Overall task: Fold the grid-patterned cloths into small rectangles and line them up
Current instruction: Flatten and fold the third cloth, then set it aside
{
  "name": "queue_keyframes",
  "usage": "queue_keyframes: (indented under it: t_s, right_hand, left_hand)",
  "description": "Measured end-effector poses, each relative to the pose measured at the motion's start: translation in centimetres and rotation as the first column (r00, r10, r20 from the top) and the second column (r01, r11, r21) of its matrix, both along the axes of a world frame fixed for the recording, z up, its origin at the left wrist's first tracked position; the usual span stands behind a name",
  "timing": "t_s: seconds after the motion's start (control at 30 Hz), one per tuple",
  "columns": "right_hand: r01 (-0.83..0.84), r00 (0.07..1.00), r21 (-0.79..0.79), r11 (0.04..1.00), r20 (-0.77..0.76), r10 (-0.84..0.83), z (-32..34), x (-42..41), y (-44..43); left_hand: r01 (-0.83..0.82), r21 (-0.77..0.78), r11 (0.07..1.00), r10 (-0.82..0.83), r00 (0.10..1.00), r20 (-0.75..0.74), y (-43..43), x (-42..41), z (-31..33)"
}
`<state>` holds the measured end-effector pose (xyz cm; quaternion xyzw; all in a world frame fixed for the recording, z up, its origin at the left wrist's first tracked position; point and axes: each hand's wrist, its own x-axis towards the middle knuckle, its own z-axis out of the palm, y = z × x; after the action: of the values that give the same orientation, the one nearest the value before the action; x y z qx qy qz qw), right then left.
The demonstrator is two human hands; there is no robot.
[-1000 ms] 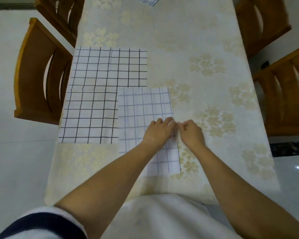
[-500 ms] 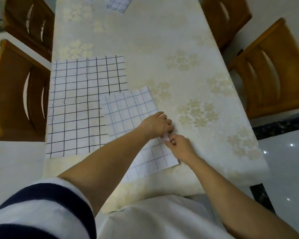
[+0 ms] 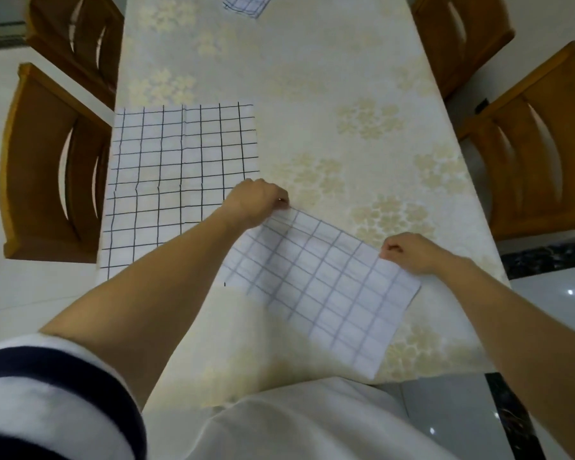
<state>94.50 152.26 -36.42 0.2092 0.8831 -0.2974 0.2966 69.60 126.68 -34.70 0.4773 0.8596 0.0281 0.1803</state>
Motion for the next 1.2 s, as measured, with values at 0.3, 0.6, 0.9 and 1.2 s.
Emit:
queue_keyframes:
  t_s: [0.3, 0.6, 0.9, 1.2]
  right_hand:
    - [-0.014, 0.997, 0.216, 0.976, -0.070, 0.030, 1.0, -7.8, 4.6]
    - [0.161, 0.924, 0.417, 0.895, -0.381, 0.011, -0.7, -11.8, 1.0]
    - [-0.055, 0.942, 0.443, 0.895, -0.275, 0.194, -6.1, -8.3, -7.8]
    - [0.053, 0.986, 0.530, 0.847, -0.163, 0.041, -6.7, -4.6, 1.4]
  left_hand:
    - [-0.401, -0.049, 0.915, 0.398, 0.872, 0.287, -6.0, -0.1, -1.9]
    - [-0.266, 0.175, 0.948, 0.270, 0.963, -0.001, -2.0, 4.1, -2.7]
    - [-0.458, -0.059, 0.887, 0.462, 0.879, 0.118, 4.7, 13.4, -6.8]
    - [-0.255, -0.133, 0.958, 0.254, 0.967, -0.025, 2.3, 11.1, -7.7]
